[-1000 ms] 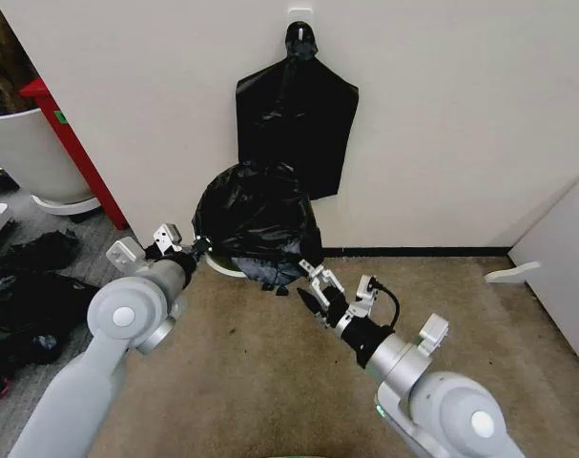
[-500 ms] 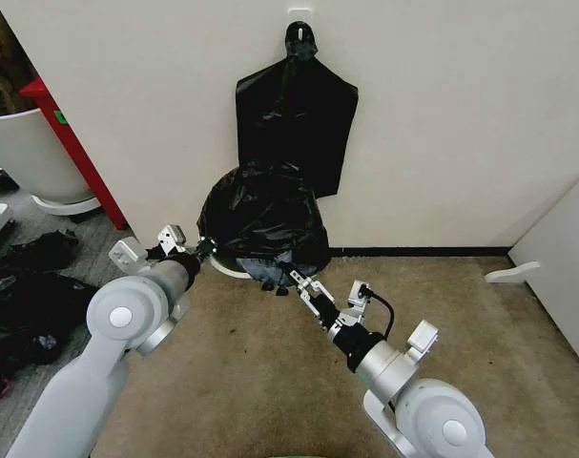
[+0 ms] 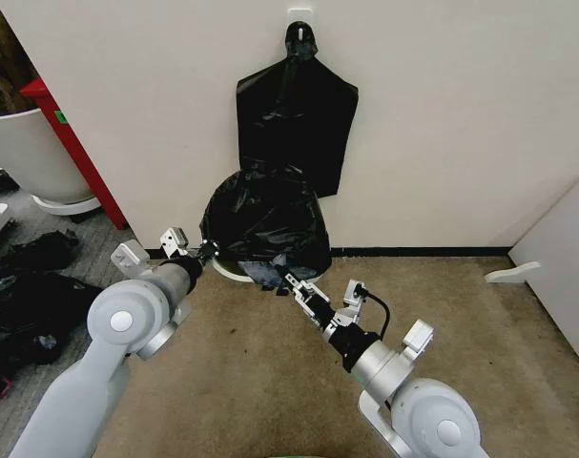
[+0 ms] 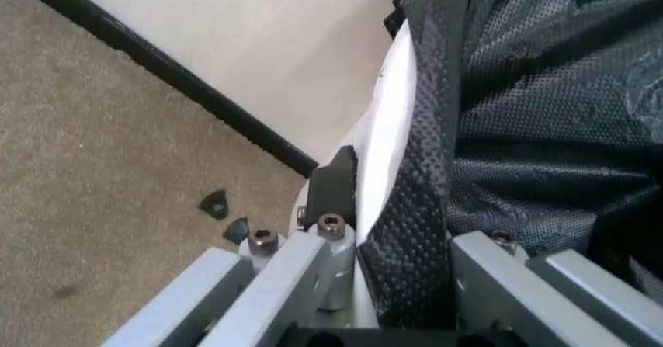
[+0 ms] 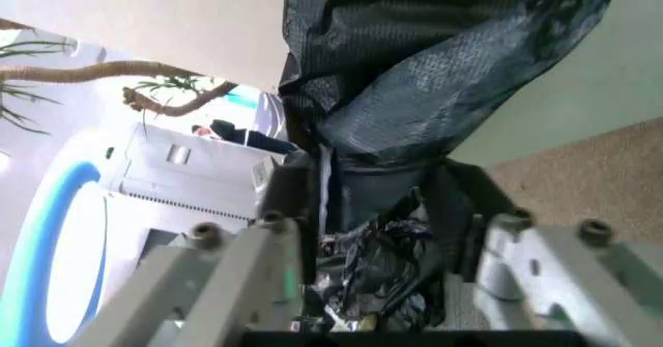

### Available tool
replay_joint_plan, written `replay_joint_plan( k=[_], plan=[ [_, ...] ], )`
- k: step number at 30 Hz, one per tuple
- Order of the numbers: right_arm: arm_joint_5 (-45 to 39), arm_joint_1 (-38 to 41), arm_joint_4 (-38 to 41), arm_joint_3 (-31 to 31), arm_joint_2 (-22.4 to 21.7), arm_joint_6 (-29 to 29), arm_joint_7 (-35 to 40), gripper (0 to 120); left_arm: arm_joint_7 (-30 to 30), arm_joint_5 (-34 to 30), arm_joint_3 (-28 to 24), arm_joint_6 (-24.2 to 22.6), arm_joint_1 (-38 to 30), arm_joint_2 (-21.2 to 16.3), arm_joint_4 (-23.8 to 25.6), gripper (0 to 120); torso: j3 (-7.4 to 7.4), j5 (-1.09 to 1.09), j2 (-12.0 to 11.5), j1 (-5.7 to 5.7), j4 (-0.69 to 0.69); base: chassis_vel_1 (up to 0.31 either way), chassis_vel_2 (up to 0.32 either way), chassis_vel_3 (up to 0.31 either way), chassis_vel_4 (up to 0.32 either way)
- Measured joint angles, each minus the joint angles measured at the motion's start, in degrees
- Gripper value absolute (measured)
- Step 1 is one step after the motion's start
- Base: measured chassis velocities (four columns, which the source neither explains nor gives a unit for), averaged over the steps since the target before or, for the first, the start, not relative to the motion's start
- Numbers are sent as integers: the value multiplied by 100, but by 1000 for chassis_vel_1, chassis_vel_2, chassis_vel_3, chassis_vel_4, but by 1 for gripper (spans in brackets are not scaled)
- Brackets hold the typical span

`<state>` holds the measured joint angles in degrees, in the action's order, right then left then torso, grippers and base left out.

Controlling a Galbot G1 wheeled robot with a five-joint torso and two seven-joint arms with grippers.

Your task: Place the garbage bag over the trash bin.

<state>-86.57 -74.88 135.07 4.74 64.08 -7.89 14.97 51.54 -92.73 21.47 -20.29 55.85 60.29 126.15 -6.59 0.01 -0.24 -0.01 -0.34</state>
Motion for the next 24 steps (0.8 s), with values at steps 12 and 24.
replay_joint_plan(
  k=[12,24],
  plan=[
    [110,-3,54,-81,-64,-28,-44,0,-27,16,17,-18,-31,58,-68,1,0,0,0,0,0,0,0,0,0],
    [327,-59,66,-272,-329,-315,-81,0,-80,16,30,-60,-35,74,-45,1,0,0,0,0,0,0,0,0,0]
  ],
)
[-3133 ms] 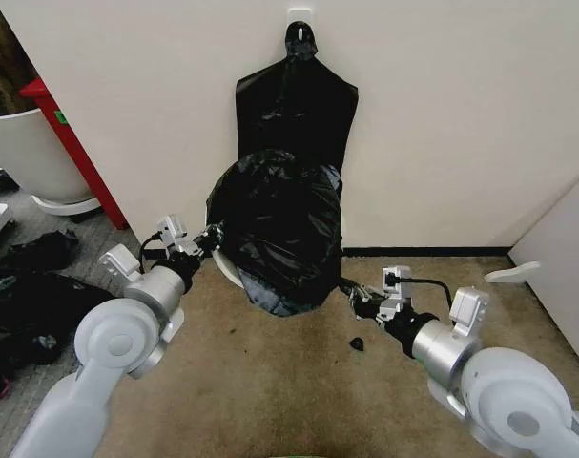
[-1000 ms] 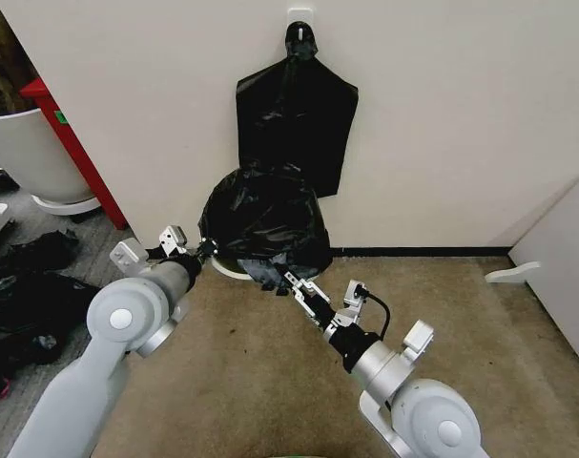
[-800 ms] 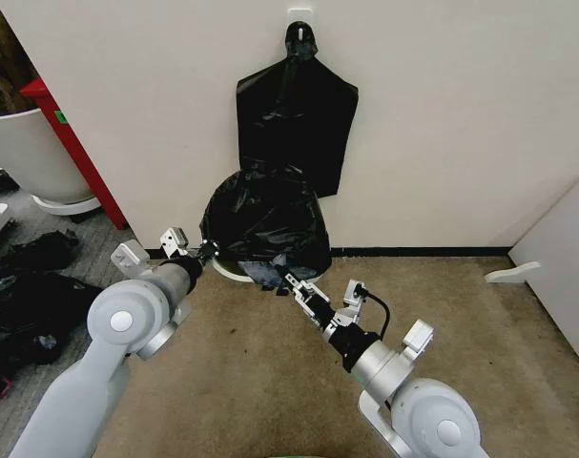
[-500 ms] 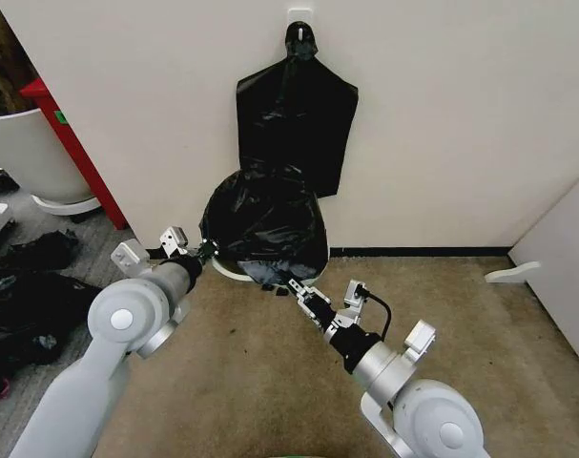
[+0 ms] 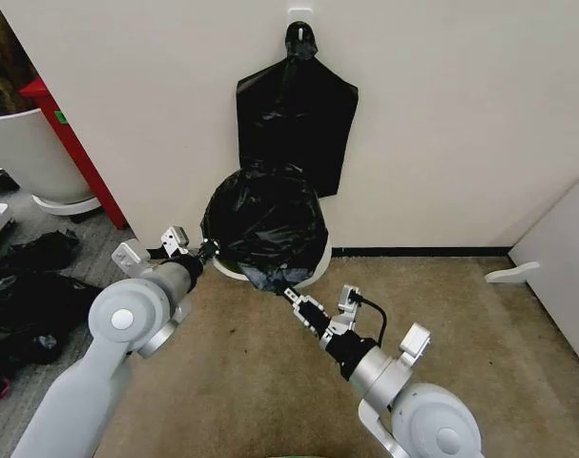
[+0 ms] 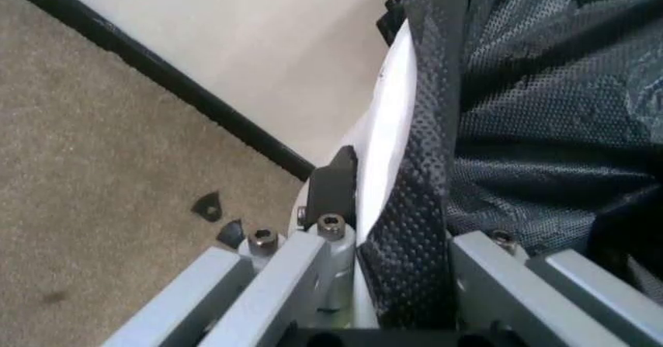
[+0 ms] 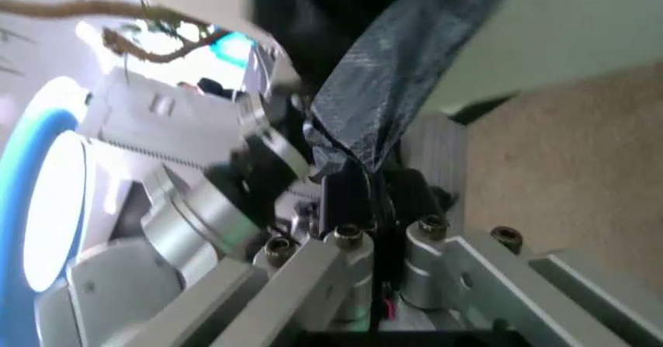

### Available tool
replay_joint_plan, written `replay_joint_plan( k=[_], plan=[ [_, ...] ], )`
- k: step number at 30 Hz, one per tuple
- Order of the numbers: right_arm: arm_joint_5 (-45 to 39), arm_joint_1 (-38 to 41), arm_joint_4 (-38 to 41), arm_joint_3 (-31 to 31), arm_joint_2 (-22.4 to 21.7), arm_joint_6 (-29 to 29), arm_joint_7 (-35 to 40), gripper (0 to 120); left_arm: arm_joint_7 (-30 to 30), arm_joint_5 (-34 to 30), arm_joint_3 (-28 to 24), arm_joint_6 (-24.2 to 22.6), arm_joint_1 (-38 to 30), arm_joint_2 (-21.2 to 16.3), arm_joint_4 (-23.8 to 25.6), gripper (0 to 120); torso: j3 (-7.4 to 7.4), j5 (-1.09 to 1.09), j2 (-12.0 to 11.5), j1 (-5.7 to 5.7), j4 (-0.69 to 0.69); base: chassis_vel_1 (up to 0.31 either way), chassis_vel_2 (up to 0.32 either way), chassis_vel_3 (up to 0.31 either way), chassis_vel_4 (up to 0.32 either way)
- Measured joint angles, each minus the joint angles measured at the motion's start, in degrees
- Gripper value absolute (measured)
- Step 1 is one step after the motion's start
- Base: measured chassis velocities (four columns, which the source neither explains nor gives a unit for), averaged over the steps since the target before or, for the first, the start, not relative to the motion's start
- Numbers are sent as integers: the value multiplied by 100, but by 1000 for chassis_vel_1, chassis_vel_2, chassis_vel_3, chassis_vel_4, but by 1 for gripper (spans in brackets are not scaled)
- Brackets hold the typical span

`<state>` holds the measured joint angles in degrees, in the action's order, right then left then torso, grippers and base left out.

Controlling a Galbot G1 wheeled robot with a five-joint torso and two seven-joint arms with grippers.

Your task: Place the garbage bag over the trash bin.

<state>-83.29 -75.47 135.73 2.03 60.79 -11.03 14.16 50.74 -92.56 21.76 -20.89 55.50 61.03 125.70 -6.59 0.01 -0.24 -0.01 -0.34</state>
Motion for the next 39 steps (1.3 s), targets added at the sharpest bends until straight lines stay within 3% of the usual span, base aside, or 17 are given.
replay_joint_plan(
  k=[14,27,39],
  plan=[
    [333,179,-691,-519,-7,-99,157,0,46,-98,42,-48,44,-8,155,1,0,-1,0,0,0,0,0,0,0],
    [816,285,-1550,-446,149,-112,145,0,315,-431,141,-141,143,-63,431,1,0,0,0,0,0,0,0,0,0],
    [1090,218,-1805,-255,151,-83,180,0,520,-614,255,-163,214,-125,545,1,0,0,0,0,0,0,0,0,0]
  ],
)
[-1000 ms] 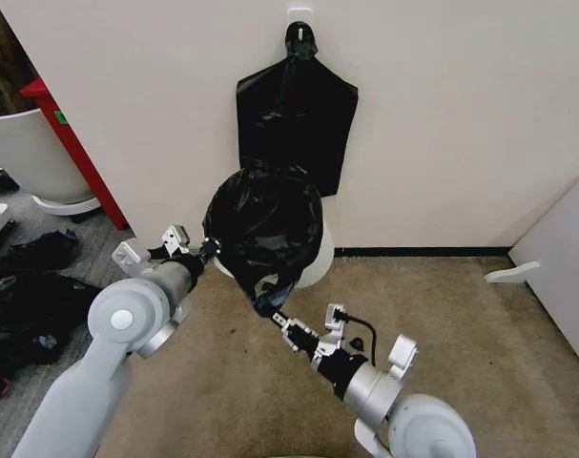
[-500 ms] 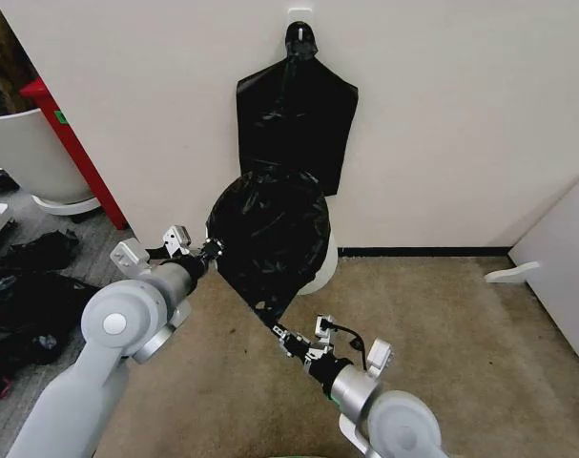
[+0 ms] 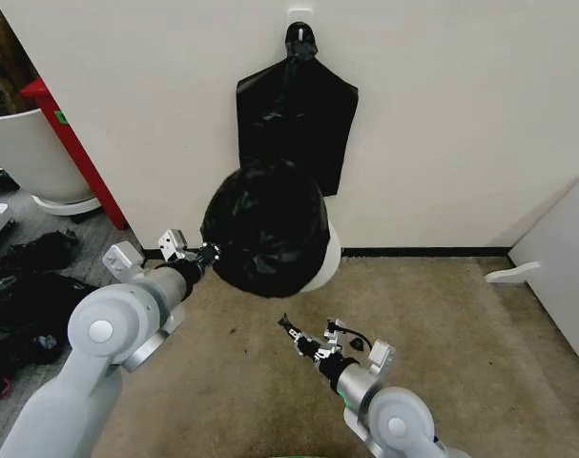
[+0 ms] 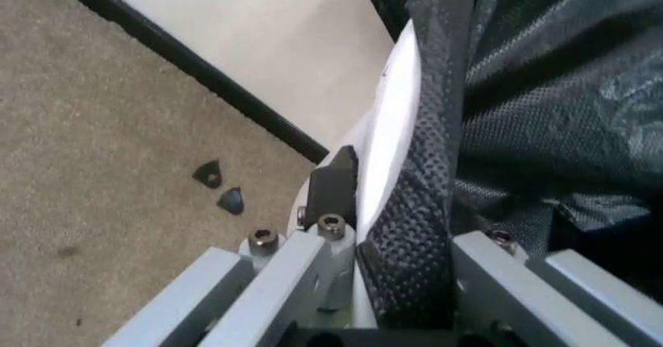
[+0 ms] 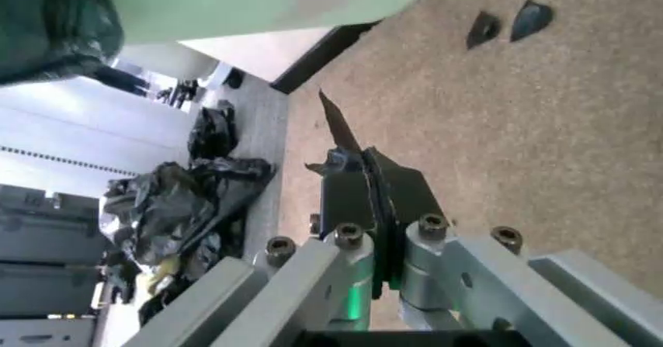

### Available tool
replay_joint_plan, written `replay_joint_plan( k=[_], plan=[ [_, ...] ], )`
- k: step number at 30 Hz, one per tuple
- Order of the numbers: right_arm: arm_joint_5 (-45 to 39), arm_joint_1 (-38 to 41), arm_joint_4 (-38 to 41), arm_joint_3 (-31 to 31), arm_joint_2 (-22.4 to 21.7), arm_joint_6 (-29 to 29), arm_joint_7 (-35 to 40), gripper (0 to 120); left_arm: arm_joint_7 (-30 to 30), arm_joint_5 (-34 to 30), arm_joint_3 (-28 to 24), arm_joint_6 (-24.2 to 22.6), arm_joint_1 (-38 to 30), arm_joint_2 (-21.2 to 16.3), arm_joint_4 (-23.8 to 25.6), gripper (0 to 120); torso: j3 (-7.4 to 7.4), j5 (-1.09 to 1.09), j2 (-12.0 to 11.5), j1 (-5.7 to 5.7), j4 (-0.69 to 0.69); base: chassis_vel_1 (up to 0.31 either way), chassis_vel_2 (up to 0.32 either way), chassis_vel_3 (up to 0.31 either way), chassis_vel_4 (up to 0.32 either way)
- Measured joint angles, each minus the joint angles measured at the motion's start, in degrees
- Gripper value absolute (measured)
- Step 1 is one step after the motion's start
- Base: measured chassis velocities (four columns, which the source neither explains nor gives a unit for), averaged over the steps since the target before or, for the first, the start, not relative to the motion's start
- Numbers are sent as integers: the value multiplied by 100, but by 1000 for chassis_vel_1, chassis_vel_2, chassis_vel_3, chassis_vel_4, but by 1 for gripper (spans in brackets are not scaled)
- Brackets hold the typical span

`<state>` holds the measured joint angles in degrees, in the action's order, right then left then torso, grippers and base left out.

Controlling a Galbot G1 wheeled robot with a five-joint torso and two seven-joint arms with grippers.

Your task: Place the garbage bag over the trash bin.

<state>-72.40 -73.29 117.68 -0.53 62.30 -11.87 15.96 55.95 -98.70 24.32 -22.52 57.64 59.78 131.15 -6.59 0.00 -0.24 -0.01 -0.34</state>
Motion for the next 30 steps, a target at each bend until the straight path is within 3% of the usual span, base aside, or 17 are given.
replay_joint_plan(
  k=[5,10,15,21,26,30],
  plan=[
    [295,-146,360,34,-140,-133,234,3,-210,325,10,-44,103,-18,-37,1,0,0,0,0,1,0,0,0,0],
    [1242,-604,1194,295,-559,-363,730,23,-678,1370,-50,-133,234,-112,-187,1,0,0,0,0,-1,0,0,0,0],
    [2115,-662,1827,499,-909,-401,1028,39,-886,1938,-111,-298,341,-218,-293,1,0,1,0,0,0,0,0,0,0],
    [2233,-358,2525,901,-1446,-777,1363,61,-940,2132,-156,-459,581,-294,-406,1,0,0,0,0,0,0,0,0,0],
    [1675,186,2606,1185,-1936,-957,1225,79,-1125,2466,-324,-476,819,-295,-409,1,0,0,0,0,0,0,0,0,0],
    [1137,1013,2607,987,-2265,-1135,1034,65,-1410,3035,-547,-438,1009,-281,-332,1,0,1,0,0,-1,0,0,0,0]
  ],
)
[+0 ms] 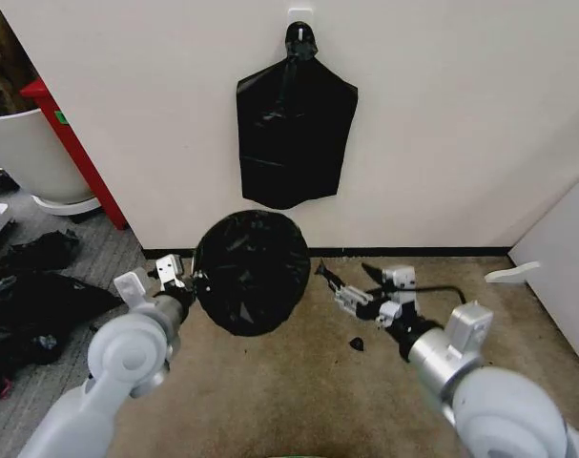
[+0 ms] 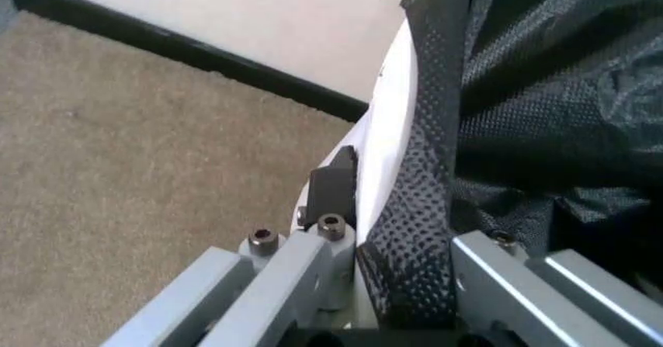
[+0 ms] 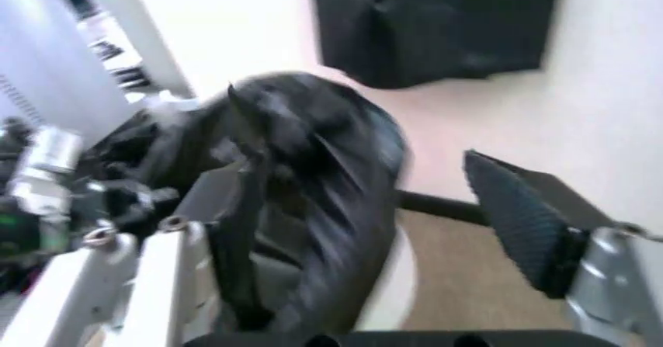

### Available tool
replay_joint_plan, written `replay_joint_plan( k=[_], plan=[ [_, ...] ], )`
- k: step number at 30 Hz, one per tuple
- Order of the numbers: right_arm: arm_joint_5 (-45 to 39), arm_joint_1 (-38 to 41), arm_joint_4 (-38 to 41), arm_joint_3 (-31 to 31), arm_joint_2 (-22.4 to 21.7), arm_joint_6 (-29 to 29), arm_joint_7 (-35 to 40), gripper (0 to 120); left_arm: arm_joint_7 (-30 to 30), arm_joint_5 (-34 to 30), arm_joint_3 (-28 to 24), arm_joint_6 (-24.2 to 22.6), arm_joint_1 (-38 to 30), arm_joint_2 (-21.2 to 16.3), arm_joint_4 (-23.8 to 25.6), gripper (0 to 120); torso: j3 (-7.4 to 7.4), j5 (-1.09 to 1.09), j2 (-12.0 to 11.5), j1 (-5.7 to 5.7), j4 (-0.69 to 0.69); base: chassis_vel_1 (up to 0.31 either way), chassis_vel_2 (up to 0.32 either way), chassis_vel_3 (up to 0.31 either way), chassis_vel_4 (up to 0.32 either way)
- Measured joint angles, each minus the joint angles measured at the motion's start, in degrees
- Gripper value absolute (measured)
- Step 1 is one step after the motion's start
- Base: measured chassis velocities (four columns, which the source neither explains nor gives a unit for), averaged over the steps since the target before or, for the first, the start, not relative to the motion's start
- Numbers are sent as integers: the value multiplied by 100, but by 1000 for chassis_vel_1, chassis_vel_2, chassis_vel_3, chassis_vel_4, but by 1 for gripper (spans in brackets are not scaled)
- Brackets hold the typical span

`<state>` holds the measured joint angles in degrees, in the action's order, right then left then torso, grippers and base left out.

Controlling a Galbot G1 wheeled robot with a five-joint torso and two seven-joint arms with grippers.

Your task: Place the garbage bag over the trash bin.

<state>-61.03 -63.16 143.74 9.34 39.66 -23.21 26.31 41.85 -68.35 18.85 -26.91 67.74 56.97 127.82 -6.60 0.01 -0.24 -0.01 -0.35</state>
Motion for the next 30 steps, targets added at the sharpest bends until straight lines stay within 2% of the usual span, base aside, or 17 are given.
replay_joint_plan(
  k=[4,8,9,11,14,15,18,22,30],
  plan=[
    [-613,758,-8,-315,-107,-358,-1,52,-244,594,-119,70,162,32,3,1,0,0,0,0,2,0,0,0,0],
    [-1468,1746,-19,-1082,-152,-723,331,35,-444,1092,-254,141,290,72,13,1,0,0,0,0,1,0,0,0,0],
    [-1468,1746,-19,-1082,-152,-723,331,35,-444,1092,-254,141,290,72,13,1,0,0,0,0,1,0,0,0,0],
    [-1722,2153,-24,-1508,-102,-814,511,29,-534,1266,-313,187,324,95,13,1,0,0,0,0,1,0,0,0,0],
    [-2183,2919,-168,-2397,211,-882,1284,14,-677,1568,-430,247,366,142,67,1,0,0,0,0,2,0,0,0,0],
    [-2183,2919,-168,-2397,211,-882,1284,14,-677,1568,-430,247,366,142,67,1,0,0,0,0,2,0,0,0,0],
    [-2631,3257,-353,-2933,562,-813,2253,0,-823,1794,-475,299,424,157,119,1,0,-1,0,0,1,0,0,0,0],
    [-2772,3362,-619,-3294,911,-667,2991,0,-1022,2081,-450,384,565,159,185,1,0,-1,0,0,2,0,0,0,0],
    [-2346,3269,-1113,-3584,1098,-569,3237,0,-1214,2360,-394,447,722,152,324,1,0,-1,0,0,0,0,0,0,0]
  ],
)
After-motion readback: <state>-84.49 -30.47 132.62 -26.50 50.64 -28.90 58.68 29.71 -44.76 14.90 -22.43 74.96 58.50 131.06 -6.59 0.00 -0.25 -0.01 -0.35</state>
